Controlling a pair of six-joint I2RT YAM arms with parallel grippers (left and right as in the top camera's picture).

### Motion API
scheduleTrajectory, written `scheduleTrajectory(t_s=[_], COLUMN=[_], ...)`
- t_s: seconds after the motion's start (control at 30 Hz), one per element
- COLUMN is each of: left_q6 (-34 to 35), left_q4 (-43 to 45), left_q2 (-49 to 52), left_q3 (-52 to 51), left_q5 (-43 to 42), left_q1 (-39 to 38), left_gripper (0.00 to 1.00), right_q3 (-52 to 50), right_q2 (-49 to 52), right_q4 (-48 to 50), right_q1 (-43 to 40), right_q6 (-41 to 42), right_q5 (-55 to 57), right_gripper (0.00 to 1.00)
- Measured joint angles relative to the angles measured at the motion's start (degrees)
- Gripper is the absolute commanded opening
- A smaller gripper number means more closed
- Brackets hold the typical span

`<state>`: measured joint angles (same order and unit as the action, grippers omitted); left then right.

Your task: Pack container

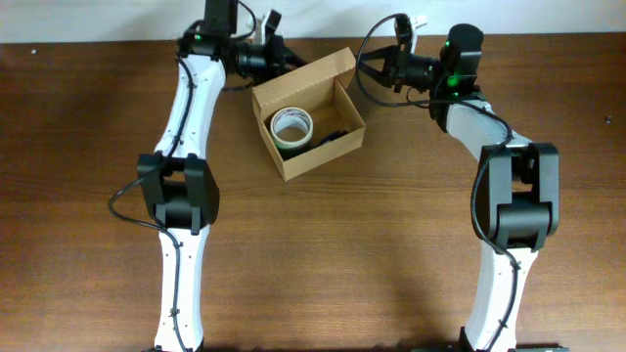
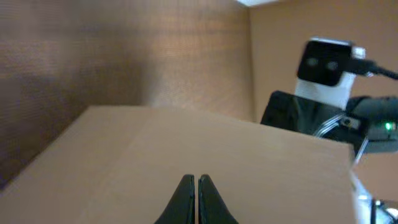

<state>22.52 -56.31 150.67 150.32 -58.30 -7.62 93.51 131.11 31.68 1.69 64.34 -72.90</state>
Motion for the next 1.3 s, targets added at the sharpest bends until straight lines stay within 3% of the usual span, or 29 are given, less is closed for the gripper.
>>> scheduleTrajectory(t_s=[0.47,0.87,1.07,1.17,1.3], left_q6=[-10.2,-15.7,-16.7,-16.8,-17.0], left_q4=[-15.5,-27.9,-29.4,-29.4,-29.0], left_q2=[0.0,-0.4,-1.9,-3.5,-6.7], left_q3=[4.7,9.5,9.6,9.6,9.6], left_q5=[7.9,20.7,26.1,28.8,31.9], left_q1=[-1.5,-7.5,-8.4,-8.3,-8.3], left_gripper=[0.03,0.03,0.03,0.04,0.04], right_q3=[4.4,7.6,7.7,8.3,14.5], right_q2=[0.0,0.0,0.0,0.0,0.1], right_q4=[0.0,0.1,0.2,5.1,22.9], right_q1=[-0.9,-2.7,-2.5,-2.4,-2.1], right_q6=[0.5,3.1,4.3,7.2,17.3], right_q5=[-2.0,-6.3,-9.0,-10.0,-11.1], right_gripper=[0.04,0.04,0.04,0.04,0.04])
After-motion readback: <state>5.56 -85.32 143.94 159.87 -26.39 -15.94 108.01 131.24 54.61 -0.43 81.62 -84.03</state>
